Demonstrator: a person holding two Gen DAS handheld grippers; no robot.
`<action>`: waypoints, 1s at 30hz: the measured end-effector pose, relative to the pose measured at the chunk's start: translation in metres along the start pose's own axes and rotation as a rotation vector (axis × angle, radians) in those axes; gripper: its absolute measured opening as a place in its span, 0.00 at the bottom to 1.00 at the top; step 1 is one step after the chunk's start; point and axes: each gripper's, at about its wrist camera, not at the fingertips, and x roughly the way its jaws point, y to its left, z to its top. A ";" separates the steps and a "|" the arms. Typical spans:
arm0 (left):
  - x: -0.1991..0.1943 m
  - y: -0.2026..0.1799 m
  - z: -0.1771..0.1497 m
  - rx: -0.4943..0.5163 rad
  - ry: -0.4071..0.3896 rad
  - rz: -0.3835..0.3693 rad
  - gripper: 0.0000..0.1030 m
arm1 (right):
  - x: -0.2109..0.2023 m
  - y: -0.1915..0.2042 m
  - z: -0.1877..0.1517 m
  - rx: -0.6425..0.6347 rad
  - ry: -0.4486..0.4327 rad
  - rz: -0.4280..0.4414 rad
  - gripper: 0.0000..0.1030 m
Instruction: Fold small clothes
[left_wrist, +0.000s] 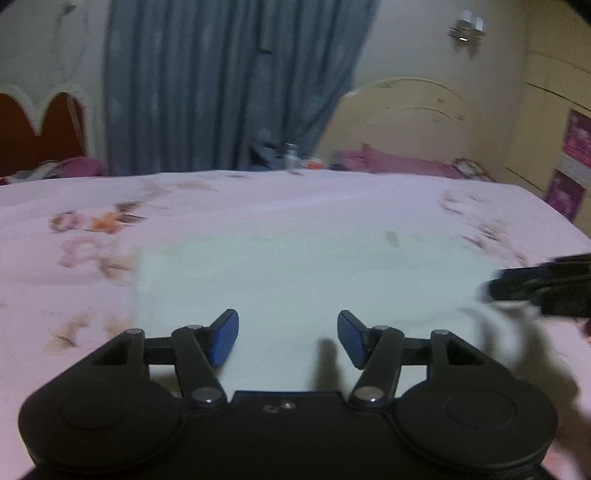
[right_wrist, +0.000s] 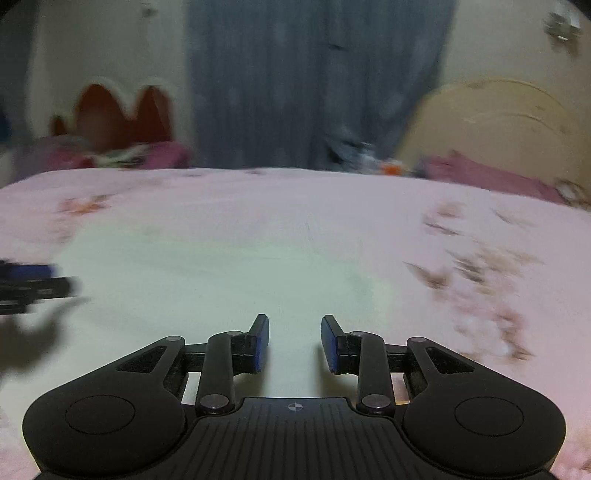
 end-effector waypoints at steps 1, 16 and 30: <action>-0.001 -0.009 -0.003 0.021 0.003 -0.016 0.57 | 0.000 0.011 -0.002 -0.015 0.003 0.030 0.30; -0.002 -0.041 -0.028 0.093 0.077 0.008 0.58 | 0.011 0.049 -0.030 -0.038 0.110 0.075 0.30; -0.045 -0.033 -0.050 0.014 0.036 0.038 0.57 | -0.035 0.030 -0.045 0.039 0.072 0.050 0.30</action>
